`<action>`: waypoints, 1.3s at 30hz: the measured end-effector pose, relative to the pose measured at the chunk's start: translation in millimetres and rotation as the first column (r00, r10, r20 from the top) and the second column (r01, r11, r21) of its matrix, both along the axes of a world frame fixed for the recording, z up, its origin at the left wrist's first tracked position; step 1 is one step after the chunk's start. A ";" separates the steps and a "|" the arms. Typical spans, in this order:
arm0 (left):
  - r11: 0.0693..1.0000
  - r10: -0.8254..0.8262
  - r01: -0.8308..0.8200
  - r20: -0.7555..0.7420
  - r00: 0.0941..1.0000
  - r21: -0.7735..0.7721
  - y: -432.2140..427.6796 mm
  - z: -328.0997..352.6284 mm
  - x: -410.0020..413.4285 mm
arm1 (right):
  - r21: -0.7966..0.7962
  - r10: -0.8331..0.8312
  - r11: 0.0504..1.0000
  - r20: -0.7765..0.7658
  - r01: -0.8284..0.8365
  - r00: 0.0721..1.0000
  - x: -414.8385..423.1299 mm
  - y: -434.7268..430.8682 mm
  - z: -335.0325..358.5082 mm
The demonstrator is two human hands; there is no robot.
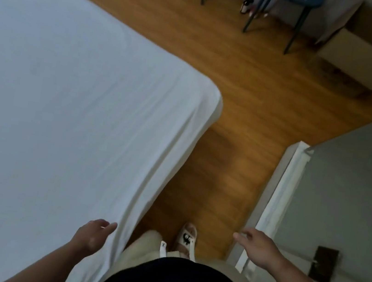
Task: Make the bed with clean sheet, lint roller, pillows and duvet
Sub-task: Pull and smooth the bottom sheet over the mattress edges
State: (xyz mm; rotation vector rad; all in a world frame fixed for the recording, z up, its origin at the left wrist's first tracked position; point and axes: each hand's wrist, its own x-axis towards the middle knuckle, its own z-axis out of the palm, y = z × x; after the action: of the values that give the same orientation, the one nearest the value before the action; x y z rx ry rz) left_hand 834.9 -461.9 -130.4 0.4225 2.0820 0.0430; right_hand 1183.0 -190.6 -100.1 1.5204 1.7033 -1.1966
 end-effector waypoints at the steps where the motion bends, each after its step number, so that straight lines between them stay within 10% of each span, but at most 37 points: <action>1: 1.000 0.019 -0.020 0.009 1.000 0.018 26.1 2.1 -4.9 | 0.000 -0.031 1.000 -0.018 0.031 0.999 -6.5 27.3 6.1; 10: 0.996 0.035 -0.041 0.064 0.997 0.084 265.0 -29.0 -51.1 | 0.095 -0.183 0.974 -0.209 0.206 0.961 -102.4 244.7 29.0; 15: 1.000 -0.017 0.017 0.033 0.999 0.001 346.2 -42.9 -49.8 | 0.041 0.060 0.998 -0.103 -0.056 0.993 -167.3 317.3 -3.5; 20: 0.948 0.292 -0.283 0.042 0.956 -0.148 346.7 -64.5 -29.9 | 0.013 0.419 0.908 -0.100 -0.420 0.903 -245.1 357.7 -41.8; 28: 0.592 0.772 -0.803 -0.238 0.589 -0.068 342.4 -99.7 23.1 | 0.197 0.980 0.162 -0.150 -0.967 0.133 -347.5 349.0 -117.2; 31: 0.660 0.700 -0.750 -0.393 0.597 0.037 350.2 -114.7 40.8 | 0.305 0.955 -0.113 -0.229 -0.946 -0.188 -361.4 320.7 -140.2; 39: 0.799 0.563 -0.564 -0.593 0.575 0.211 340.8 -175.2 56.2 | 0.643 0.866 -0.278 -0.154 -0.713 -0.477 -367.6 275.0 -212.1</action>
State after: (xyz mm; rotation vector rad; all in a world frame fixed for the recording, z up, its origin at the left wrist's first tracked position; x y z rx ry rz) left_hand 891.1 -121.1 -305.6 -0.3232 2.8229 0.3226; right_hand 815.4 84.4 -312.1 -0.9355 2.5203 -0.3321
